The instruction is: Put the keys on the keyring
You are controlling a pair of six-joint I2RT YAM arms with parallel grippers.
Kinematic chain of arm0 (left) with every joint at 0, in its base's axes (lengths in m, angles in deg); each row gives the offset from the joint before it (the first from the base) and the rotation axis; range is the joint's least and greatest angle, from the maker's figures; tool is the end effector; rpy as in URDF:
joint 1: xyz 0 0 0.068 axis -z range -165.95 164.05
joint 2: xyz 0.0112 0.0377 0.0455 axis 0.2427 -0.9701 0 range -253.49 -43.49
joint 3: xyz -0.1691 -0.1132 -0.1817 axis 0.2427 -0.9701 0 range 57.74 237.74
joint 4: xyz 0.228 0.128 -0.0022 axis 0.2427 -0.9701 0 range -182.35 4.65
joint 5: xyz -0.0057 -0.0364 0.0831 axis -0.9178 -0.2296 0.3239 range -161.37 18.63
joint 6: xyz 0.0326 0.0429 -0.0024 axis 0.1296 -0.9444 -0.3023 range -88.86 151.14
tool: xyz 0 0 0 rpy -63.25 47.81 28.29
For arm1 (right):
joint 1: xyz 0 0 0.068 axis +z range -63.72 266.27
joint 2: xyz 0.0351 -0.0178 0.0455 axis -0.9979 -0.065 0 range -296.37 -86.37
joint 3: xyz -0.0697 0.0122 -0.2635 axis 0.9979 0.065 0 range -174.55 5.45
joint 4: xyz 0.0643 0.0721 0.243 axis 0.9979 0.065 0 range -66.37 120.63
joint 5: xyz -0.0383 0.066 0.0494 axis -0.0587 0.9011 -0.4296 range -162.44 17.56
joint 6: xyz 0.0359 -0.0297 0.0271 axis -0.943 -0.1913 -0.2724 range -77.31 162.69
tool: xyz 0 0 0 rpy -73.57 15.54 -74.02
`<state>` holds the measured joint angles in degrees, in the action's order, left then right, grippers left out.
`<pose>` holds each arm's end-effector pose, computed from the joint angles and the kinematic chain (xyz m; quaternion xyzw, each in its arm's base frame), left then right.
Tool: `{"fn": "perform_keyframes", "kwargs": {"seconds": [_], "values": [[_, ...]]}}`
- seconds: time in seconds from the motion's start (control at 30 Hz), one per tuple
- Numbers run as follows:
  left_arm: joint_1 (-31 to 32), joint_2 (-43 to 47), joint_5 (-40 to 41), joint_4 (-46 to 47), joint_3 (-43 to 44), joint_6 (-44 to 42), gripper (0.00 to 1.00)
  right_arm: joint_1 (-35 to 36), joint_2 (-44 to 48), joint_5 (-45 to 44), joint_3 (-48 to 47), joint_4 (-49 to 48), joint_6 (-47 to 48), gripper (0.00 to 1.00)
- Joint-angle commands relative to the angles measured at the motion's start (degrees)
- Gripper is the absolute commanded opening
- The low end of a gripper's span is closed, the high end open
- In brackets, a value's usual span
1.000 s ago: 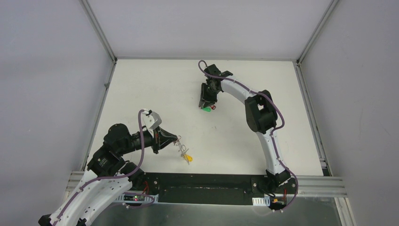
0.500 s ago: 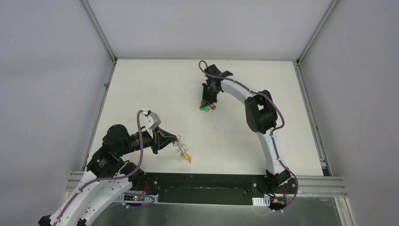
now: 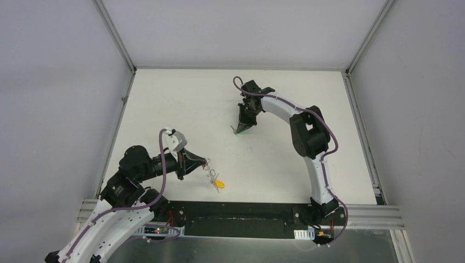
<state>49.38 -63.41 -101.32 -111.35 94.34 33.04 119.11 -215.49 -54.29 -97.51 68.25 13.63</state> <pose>0.0654 -0.0681 0.3142 0.3721 0.6571 -0.3863 0.5298 0.3876 0.2633 0.1624 -0.0584 0.9722 0.2181 0.0613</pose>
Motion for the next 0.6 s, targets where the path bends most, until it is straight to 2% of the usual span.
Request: {"fn": "perform_keyframes", "kwargs": {"seconds": [0.0, 0.27, 0.43, 0.47, 0.5, 0.57], "values": [[0.53, -0.23, 0.86, 1.51, 0.87, -0.40, 0.00, 0.29, 9.59, 3.00, 4.54, -2.33, 4.44, 0.00], [0.52, -2.86, -0.79, 1.46, 2.46, -0.76, 0.00, 0.34, 24.56, 4.58, 12.36, -2.08, 11.75, 0.00], [0.53, -5.91, -0.83, 1.42, 3.84, -0.55, 0.00, 0.29, 30.75, 1.66, 17.29, -3.82, 12.12, 0.00], [0.53, -6.65, -0.76, 1.39, 4.09, -0.31, 0.00, 0.29, 30.51, 1.14, 17.42, -3.59, 11.41, 0.03], [0.53, -7.28, -0.65, 1.40, 4.28, 0.08, 0.00, 0.29, 29.94, 0.71, 17.37, -3.27, 10.26, 0.10], [0.52, -8.54, -0.20, 1.44, 4.73, 1.10, 0.00, 0.31, 27.99, 0.38, 17.11, -2.89, 7.41, 0.14]]}}
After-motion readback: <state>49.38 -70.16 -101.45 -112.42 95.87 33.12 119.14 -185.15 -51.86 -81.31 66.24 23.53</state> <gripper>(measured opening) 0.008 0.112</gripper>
